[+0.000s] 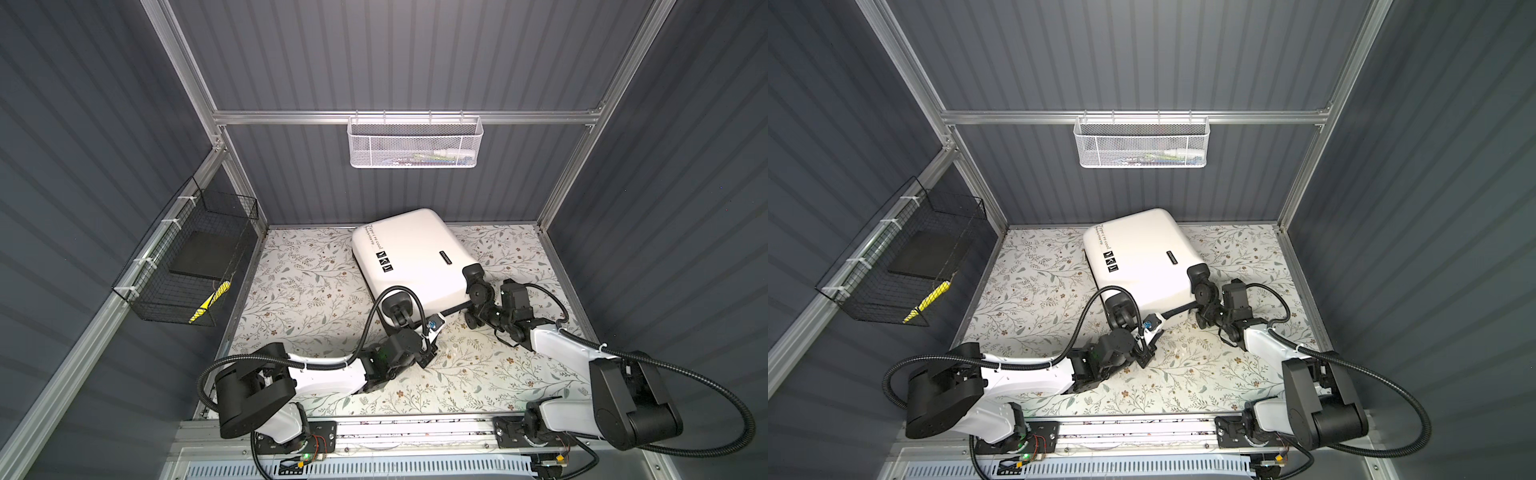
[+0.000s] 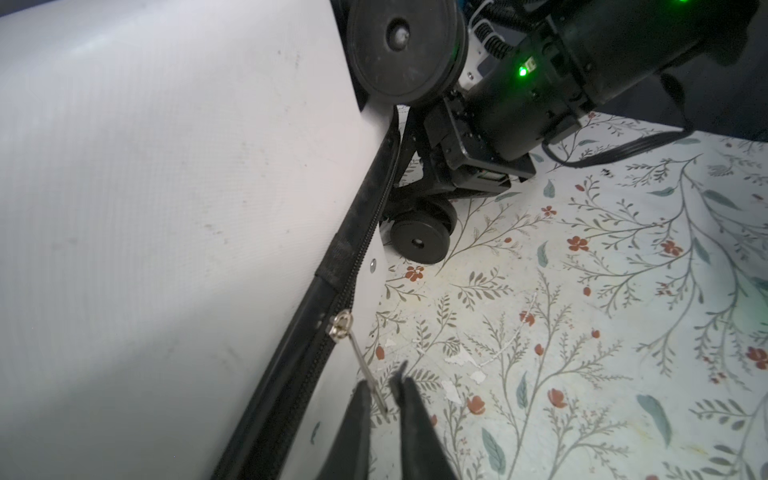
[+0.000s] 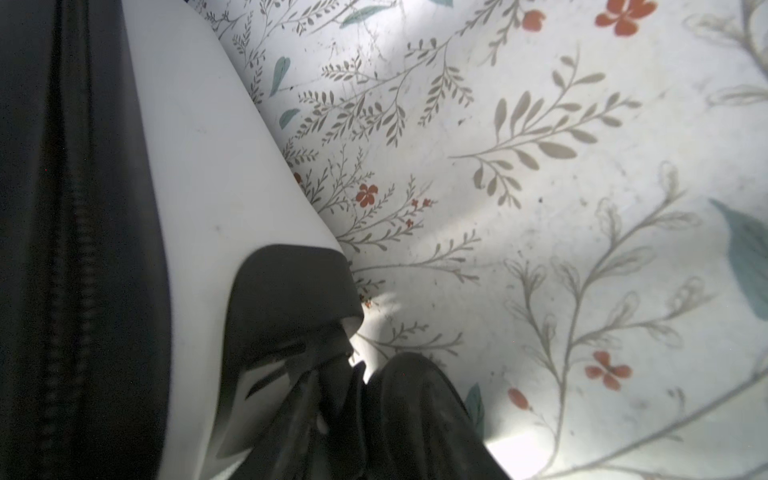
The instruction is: Pack the luggage
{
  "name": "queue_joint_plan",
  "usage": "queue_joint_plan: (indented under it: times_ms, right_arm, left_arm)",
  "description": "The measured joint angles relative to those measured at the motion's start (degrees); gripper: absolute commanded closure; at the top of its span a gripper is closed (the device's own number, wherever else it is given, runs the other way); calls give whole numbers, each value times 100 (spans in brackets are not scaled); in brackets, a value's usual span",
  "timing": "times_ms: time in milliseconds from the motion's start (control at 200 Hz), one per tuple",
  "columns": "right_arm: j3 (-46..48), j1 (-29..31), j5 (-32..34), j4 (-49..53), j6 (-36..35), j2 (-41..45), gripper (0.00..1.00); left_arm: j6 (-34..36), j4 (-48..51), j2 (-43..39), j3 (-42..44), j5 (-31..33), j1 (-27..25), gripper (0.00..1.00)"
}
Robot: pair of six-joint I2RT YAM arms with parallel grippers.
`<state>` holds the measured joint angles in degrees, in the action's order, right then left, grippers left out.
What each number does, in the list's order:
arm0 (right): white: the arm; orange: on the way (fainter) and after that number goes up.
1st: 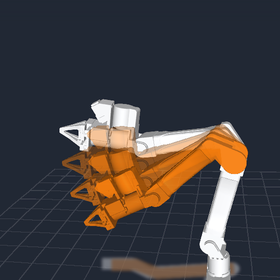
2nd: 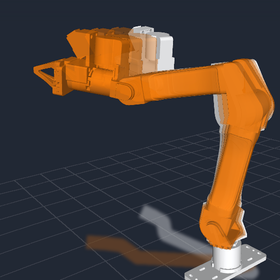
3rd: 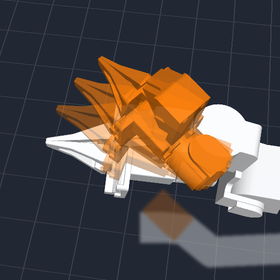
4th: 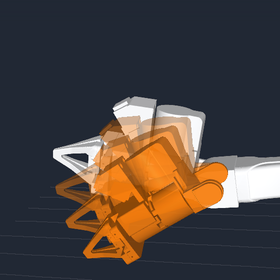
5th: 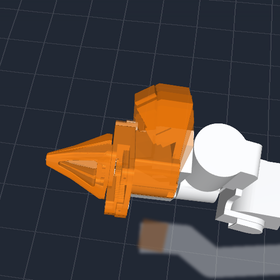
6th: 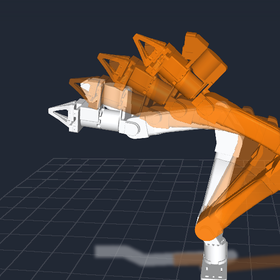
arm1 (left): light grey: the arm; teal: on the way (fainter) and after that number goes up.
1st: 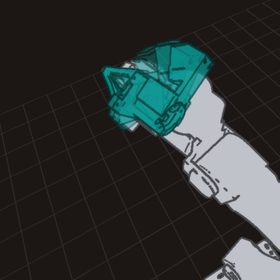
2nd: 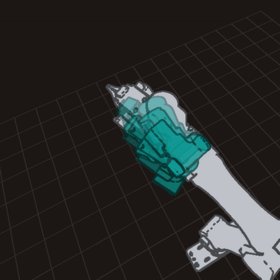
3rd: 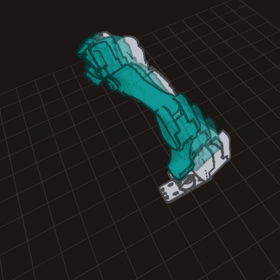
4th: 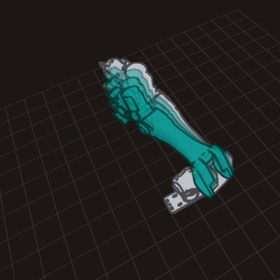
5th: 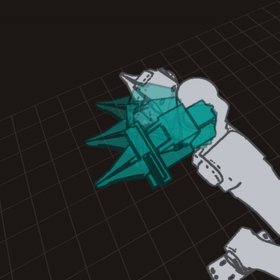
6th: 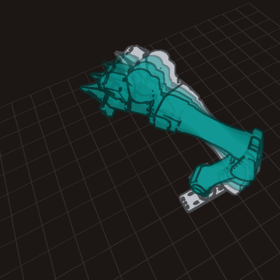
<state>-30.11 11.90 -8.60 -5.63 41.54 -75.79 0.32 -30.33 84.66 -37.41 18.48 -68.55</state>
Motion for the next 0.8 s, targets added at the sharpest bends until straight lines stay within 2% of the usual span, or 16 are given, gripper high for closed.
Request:
queue_joint_plan:
  times_ms: [185, 330, 490, 615, 800]
  right_arm:
    - [-48, 94, -144, 260, 9, 63, 58]
    - [46, 186, -400, 319, 125, 164, 58]
    - [221, 605, -789, 153, 369, 223, 58]
    - [278, 973, -949, 63, 605, 219, 58]
    - [197, 1504, -933, -166, 892, 114, 58]
  left_arm:
    - [-79, 509, -505, 24, 20, -74, 59]
    - [-264, 1108, -999, 155, -31, -35, 43]
    - [-448, 1779, -1801, 407, 31, -101, 24]
    - [-562, 2059, -2382, 404, 9, -227, 17]
    - [-555, 2544, -3038, 352, 472, -227, 6]
